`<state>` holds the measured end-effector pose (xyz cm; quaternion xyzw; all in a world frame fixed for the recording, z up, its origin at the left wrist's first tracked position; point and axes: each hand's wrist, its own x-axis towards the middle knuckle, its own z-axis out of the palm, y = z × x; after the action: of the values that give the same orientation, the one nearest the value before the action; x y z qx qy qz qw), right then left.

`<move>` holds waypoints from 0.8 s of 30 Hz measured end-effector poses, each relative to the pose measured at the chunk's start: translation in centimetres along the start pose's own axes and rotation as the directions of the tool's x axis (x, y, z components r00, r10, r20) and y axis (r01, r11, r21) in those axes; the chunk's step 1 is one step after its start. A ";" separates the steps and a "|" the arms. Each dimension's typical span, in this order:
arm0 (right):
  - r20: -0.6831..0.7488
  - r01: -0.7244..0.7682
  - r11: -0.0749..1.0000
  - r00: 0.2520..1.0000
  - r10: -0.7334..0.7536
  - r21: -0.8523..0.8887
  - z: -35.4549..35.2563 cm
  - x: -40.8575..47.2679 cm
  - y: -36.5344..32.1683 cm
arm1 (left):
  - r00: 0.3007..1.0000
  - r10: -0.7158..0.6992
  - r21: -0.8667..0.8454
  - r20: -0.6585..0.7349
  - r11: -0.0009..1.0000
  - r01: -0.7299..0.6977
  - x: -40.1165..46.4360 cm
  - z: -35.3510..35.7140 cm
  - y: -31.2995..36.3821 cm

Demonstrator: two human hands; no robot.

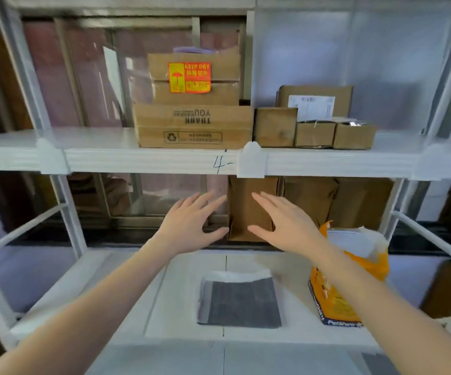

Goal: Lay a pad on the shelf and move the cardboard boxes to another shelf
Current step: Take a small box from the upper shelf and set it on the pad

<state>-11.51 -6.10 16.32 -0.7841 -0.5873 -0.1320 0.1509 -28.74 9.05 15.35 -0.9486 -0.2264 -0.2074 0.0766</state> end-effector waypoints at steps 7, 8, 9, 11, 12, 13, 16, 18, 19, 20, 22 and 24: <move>-0.242 0.034 0.999 0.970 -0.034 -0.005 -7.6 0.5 -1.1 | 0.979 0.008 -0.043 -0.206 0.999 -0.018 1.5 -8.5 1.9; -0.262 0.036 0.999 0.964 -0.034 0.001 -8.2 0.7 -1.1 | 0.972 0.009 -0.058 -0.235 0.998 -0.023 1.9 -9.3 2.0; -0.278 0.039 0.999 0.960 -0.036 0.004 -8.9 0.9 -1.1 | 0.966 0.014 -0.069 -0.257 0.997 -0.033 2.2 -10.0 2.2; -0.300 0.038 0.999 0.953 -0.035 0.003 -9.9 1.2 -0.8 | 0.958 0.024 -0.076 -0.286 0.996 -0.048 3.2 -11.0 2.6; -0.309 0.035 0.999 0.950 -0.033 0.000 -10.4 1.5 -0.5 | 0.956 0.026 -0.072 -0.294 0.996 -0.049 3.7 -11.4 2.9; -0.318 0.031 1.000 0.948 -0.030 -0.002 -10.9 1.7 -0.1 | 0.953 0.027 -0.064 -0.301 0.997 -0.049 4.3 -11.8 3.1; -0.354 0.013 1.000 0.935 -0.014 -0.006 -11.9 3.0 1.4 | 0.941 0.041 -0.034 -0.336 0.998 -0.056 6.3 -12.4 3.9; -0.365 -0.022 1.000 0.931 0.025 0.013 -12.1 4.3 2.4 | 0.939 0.046 -0.025 -0.340 0.998 -0.058 7.7 -12.3 4.3; -0.363 -0.054 0.998 0.930 0.060 0.027 -12.1 5.1 2.9 | 0.939 0.043 -0.023 -0.340 0.998 -0.054 8.4 -12.1 4.4; -0.356 -0.092 0.995 0.929 0.100 0.039 -12.0 5.9 3.4 | 0.939 0.041 -0.018 -0.341 0.999 -0.050 9.1 -11.9 4.4; -0.338 -0.158 0.986 0.926 0.168 0.056 -11.6 7.6 4.0 | 0.940 0.048 0.012 -0.339 0.999 -0.047 10.5 -11.2 4.2; -0.335 -0.205 0.977 0.917 0.215 0.065 -11.1 9.4 4.4 | 0.941 0.063 0.050 -0.333 0.998 -0.049 11.9 -10.6 3.8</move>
<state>-5.02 -3.29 29.77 -0.8055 -0.4669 -0.2402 0.2746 -21.13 7.83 29.75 -0.9040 -0.1874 -0.3583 0.1390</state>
